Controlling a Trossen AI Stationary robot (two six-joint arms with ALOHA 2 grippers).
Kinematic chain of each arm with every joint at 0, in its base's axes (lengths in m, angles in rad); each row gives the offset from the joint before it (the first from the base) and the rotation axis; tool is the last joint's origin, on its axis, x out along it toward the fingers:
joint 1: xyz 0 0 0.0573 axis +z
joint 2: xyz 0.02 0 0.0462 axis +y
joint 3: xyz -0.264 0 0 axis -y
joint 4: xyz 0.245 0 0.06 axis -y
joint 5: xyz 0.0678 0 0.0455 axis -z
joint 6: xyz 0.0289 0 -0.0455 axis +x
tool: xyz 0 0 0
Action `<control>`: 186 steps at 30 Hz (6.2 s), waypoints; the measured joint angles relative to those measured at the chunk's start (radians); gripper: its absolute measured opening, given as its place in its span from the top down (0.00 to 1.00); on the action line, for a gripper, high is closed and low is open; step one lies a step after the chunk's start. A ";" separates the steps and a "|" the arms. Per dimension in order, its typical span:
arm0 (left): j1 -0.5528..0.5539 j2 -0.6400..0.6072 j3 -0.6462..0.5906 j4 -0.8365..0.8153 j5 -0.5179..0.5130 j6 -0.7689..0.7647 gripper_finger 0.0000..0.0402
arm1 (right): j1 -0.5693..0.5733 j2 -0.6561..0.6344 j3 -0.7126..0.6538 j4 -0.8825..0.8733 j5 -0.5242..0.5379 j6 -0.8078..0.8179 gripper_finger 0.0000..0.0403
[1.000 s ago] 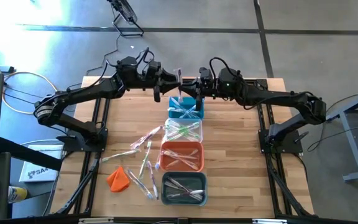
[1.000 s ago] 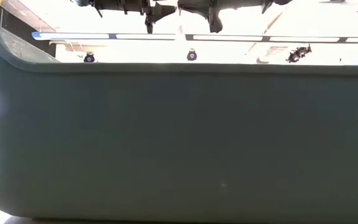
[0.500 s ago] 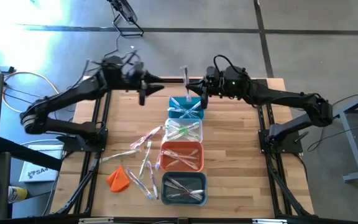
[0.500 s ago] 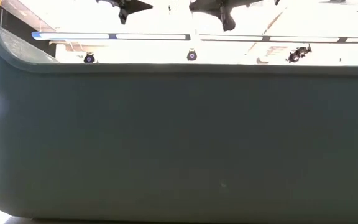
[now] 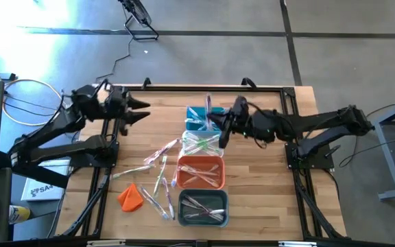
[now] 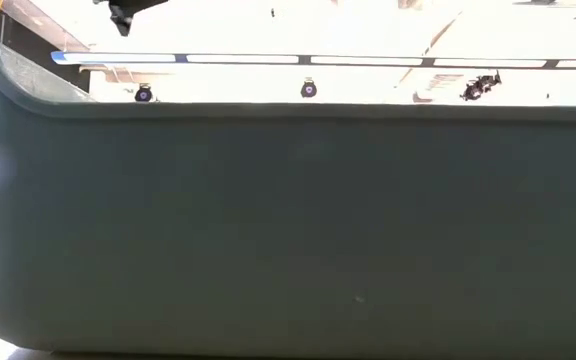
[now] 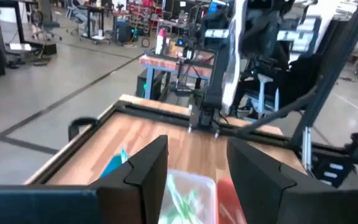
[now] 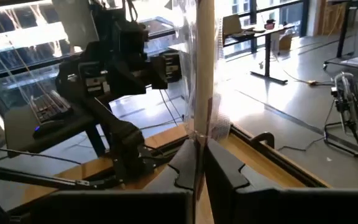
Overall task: Pick & Place Toothbrushes
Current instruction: Put the violet toothbrush into the green bin
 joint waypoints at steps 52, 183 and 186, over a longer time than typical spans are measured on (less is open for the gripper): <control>0.000 -0.230 -0.009 -0.376 -0.057 -0.026 0.60 | 0.402 0.517 0.497 -0.650 -0.197 0.628 0.98; -0.001 -0.230 -0.008 -0.413 -0.052 -0.197 0.60 | -0.016 -0.296 -0.094 -0.222 -0.356 -0.206 1.00; 0.000 -0.229 -0.008 -0.413 -0.053 -0.212 0.60 | -0.026 -0.367 -0.181 -0.175 -0.356 -0.205 1.00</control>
